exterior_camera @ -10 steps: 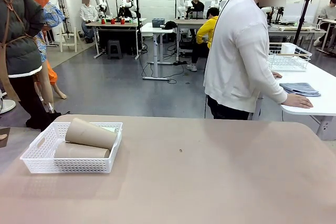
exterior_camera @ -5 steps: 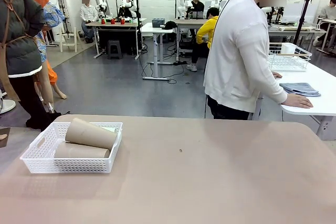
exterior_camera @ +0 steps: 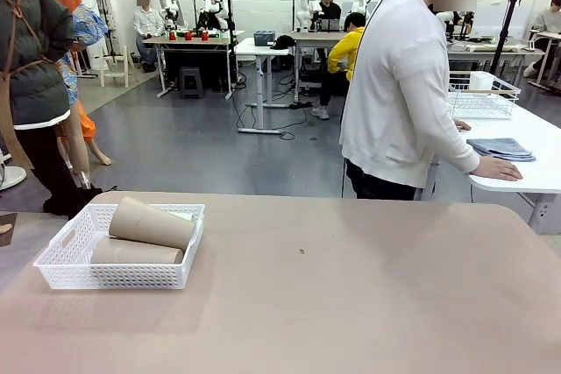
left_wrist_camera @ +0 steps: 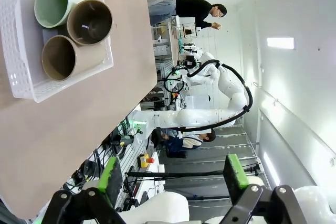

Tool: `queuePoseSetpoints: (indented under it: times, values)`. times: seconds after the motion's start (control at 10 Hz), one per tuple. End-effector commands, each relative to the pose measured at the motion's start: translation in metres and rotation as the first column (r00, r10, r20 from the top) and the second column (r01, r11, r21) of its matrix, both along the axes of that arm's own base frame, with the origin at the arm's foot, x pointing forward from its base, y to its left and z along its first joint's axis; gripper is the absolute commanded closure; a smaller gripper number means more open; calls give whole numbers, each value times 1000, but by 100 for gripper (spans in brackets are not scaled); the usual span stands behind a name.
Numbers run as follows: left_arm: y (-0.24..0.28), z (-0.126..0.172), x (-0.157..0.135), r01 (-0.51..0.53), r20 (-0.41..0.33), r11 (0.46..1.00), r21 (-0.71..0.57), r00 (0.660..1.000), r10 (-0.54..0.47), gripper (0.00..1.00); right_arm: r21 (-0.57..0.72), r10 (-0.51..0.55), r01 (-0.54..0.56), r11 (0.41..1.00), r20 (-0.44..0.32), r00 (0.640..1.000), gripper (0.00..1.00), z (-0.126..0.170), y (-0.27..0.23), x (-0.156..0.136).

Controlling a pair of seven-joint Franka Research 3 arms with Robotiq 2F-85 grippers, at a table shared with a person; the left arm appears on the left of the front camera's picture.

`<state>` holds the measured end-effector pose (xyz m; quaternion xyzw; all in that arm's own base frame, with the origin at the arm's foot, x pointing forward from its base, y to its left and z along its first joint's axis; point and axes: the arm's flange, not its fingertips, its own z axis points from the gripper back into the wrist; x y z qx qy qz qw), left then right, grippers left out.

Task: Clean and organize the cups into the basket.
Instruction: Move the Organizing basket back to the left side of the table.

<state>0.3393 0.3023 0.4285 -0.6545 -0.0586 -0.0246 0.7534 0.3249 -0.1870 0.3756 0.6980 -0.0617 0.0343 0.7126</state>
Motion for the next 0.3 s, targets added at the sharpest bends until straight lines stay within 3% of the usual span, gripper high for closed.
queuePoseSetpoints:
  times: [0.0, 0.2]
  values:
    - [1, 1, -1, -7, -5, 1000, 2, 1000, 7, 0, 10, -6, 6, 1000, 16, 1000, 0, -2, 1, -1]
    - [1, 1, -1, -7, -5, 1000, 2, 1000, 7, 0, 10, -6, 6, 1000, 16, 1000, 0, -2, 1, -1]
